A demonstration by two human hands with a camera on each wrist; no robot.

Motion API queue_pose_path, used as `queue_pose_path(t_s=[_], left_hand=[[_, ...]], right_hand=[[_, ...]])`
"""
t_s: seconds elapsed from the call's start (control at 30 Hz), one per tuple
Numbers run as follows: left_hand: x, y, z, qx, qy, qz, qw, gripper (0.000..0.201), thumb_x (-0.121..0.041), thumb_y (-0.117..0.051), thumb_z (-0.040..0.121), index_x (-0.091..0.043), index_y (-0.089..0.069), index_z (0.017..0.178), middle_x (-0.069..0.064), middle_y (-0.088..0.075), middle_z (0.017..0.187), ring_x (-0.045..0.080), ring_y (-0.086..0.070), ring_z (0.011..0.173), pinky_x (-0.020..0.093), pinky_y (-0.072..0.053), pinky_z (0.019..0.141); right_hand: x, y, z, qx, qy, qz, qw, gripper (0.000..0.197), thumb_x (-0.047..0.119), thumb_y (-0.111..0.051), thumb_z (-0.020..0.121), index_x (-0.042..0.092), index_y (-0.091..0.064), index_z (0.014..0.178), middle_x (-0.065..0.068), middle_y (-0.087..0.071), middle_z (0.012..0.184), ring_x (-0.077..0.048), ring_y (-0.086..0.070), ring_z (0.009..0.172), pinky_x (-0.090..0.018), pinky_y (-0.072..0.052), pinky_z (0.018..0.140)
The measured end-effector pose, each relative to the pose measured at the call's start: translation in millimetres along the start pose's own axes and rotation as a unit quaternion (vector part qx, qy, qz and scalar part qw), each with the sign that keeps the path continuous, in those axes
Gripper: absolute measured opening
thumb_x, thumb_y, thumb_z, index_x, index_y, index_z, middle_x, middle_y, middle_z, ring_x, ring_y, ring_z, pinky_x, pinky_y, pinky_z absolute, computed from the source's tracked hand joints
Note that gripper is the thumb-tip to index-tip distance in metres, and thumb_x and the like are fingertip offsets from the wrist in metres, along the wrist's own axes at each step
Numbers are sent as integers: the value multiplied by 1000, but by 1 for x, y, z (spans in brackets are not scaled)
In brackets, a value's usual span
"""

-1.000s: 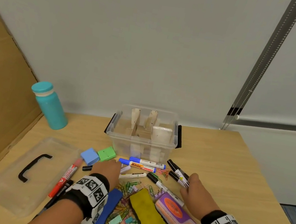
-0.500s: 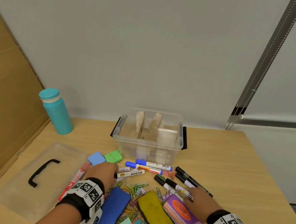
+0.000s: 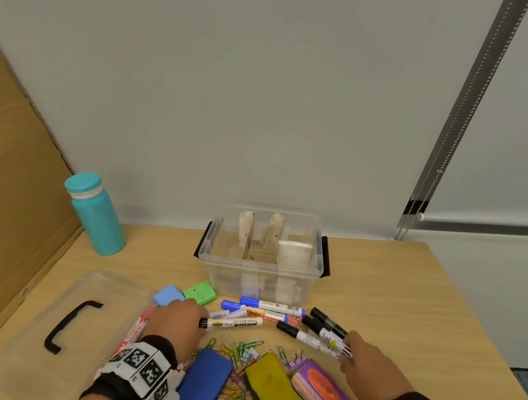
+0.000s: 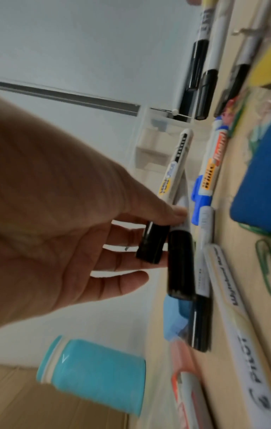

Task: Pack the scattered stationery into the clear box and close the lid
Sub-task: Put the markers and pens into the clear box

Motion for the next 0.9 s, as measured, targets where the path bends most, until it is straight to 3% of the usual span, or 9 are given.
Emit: queue_pose_path(t_s=[0.17, 0.23, 0.37, 0.43, 0.5, 0.6, 0.77, 0.9], left_hand=[[20, 20, -24, -59, 0, -112, 992, 17, -38, -49, 94, -31, -62, 101, -8, -54, 93, 12, -54, 78, 20, -37, 62], [31, 24, -31, -70, 12, -140, 988, 19, -37, -49, 95, -31, -60, 109, -7, -57, 101, 9, -52, 81, 20, -38, 66], [53, 27, -39, -82, 47, -199, 975, 20, -33, -52, 94, -29, -62, 111, -5, -60, 105, 11, -56, 88, 23, -43, 73], [61, 25, -40, -81, 61, -218, 971, 19, -32, -53, 93, -30, -63, 109, -6, -60, 103, 11, -56, 89, 24, -44, 74], [67, 24, -42, -82, 72, -234, 966, 18, -32, -54, 93, -30, -63, 109, -6, -60, 102, 11, -57, 88, 24, -45, 75], [74, 23, -45, -87, 81, -257, 959, 18, -33, -55, 92, -31, -62, 109, -7, -60, 103, 11, -58, 89, 26, -48, 78], [84, 25, -48, -92, 83, -280, 952, 18, -33, -54, 93, -33, -59, 110, -10, -58, 103, 8, -56, 90, 24, -46, 80], [87, 25, -48, -88, 77, -293, 949, 15, -33, -54, 93, -38, -57, 106, -12, -56, 101, 6, -56, 90, 21, -45, 79]], right_hand=[[31, 37, -27, -73, 83, 39, 993, 3, 24, -45, 99, 25, -44, 101, 7, -56, 74, -8, -48, 58, -22, -38, 53], [57, 55, -37, -105, 130, 60, 984, 6, 22, -48, 98, 25, -47, 102, 8, -54, 73, -7, -48, 57, -18, -38, 53], [116, 89, -33, -217, 179, 41, 959, 12, 20, -51, 96, 25, -53, 107, 9, -57, 87, -5, -53, 70, -18, -43, 62], [145, 103, -17, -270, 184, 20, 945, 16, 18, -50, 96, 21, -56, 111, 4, -58, 97, -12, -56, 77, -26, -49, 68], [172, 112, 5, -294, 183, -14, 938, 20, 12, -49, 96, 17, -57, 113, 0, -58, 105, -16, -54, 80, -27, -45, 68], [201, 116, 41, -273, 166, -86, 944, 26, 3, -49, 92, 11, -55, 116, -6, -55, 111, -21, -52, 90, -26, -37, 69], [232, 100, 98, -151, 156, -178, 960, 26, 0, -54, 85, 7, -55, 111, -12, -54, 114, -30, -56, 103, -35, -46, 81], [246, 92, 127, -119, 180, -126, 968, 30, -2, -52, 87, 10, -62, 112, -10, -49, 126, -32, -58, 102, -43, -50, 89]])
Point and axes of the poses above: each hand's wrist, its own z-axis towards the middle knuckle, its own y-axis out of the back of the hand, x = y × z, the point moved 8 cm from there along z, towards the middle knuckle
